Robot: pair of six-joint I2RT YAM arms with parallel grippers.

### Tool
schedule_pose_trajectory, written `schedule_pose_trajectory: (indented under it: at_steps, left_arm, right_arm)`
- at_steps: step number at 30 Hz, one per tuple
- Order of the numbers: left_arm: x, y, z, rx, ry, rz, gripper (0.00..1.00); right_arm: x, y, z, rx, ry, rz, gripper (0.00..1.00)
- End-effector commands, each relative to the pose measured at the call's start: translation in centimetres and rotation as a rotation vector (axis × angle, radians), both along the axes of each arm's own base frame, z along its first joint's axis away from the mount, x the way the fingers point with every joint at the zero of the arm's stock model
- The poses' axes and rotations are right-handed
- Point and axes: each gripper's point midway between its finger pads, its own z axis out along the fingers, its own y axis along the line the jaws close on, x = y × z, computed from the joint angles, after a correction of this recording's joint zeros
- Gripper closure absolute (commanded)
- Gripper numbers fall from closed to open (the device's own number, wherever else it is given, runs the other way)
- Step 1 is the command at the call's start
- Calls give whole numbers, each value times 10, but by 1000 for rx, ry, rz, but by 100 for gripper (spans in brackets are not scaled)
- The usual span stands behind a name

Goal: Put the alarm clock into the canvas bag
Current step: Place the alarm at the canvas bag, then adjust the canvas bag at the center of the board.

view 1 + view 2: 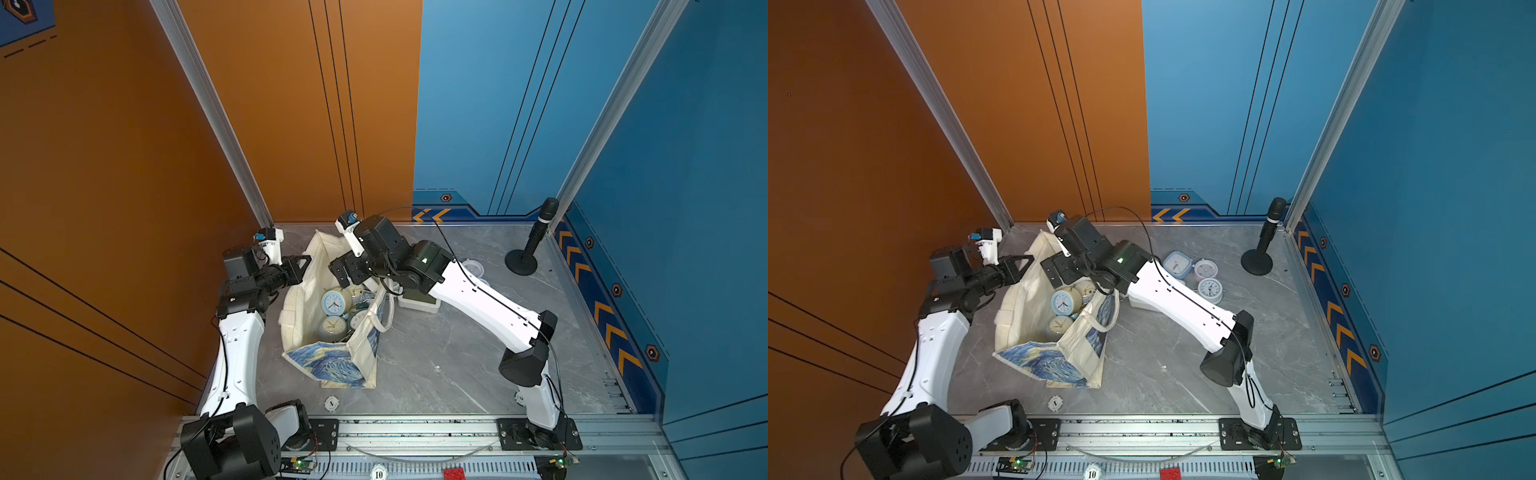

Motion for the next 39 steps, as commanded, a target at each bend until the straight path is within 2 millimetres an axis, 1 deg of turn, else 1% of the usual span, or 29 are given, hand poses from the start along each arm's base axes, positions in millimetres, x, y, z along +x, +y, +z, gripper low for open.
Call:
schedule_pose_trajectory:
  at_steps: [1, 4, 9, 13, 16, 22, 25, 26, 28, 29, 30, 31, 33, 34, 36, 39]
  left_arm:
    - [-2, 5, -1, 12, -8, 22, 100]
    - [-1, 7, -1, 10, -6, 29, 100]
    - [-1, 9, -2, 9, -1, 37, 100]
    - [-2, 10, -2, 7, -1, 41, 100]
    - [-2, 10, -2, 6, -2, 41, 100]
    - [-1, 10, -2, 5, 0, 39, 100]
    - [-1, 10, -3, 3, 2, 34, 100]
    - [-1, 9, -3, 4, 0, 33, 100]
    - [-2, 10, -3, 7, 0, 36, 100]
    - [-2, 10, -3, 8, 0, 35, 100]
    - [-2, 10, -2, 8, -2, 37, 100]
    - [-1, 11, -3, 8, 0, 38, 100]
    - [-1, 11, -4, 5, 2, 38, 100]
    - [-1, 11, -2, 5, 0, 37, 100]
    - [-1, 11, -3, 3, 2, 40, 100]
    - [-1, 12, -3, 5, 1, 43, 100]
  right_arm:
    - [10, -33, 8, -37, -23, -69, 2]
    - [18, -51, 6, -49, -16, -105, 5]
    - [33, -81, 2, -50, 1, -175, 7]
    - [49, -104, -14, -53, 41, -237, 11]
    - [63, -119, -32, -59, 74, -289, 13]
    - [87, -141, -80, -62, 162, -389, 18]
    - [94, -143, -108, -61, 221, -415, 20]
    - [95, -141, -115, -57, 237, -415, 21]
    - [94, -135, -121, -41, 261, -407, 22]
    - [94, -132, -119, -26, 264, -395, 24]
    - [93, -129, -115, -11, 266, -381, 29]
    - [93, -126, -109, 8, 264, -369, 33]
    - [92, -123, -94, 43, 254, -354, 37]
    - [90, -121, -87, 61, 253, -344, 41]
    - [83, -112, -75, 92, 251, -313, 51]
    - [71, -94, -59, 137, 262, -261, 71]
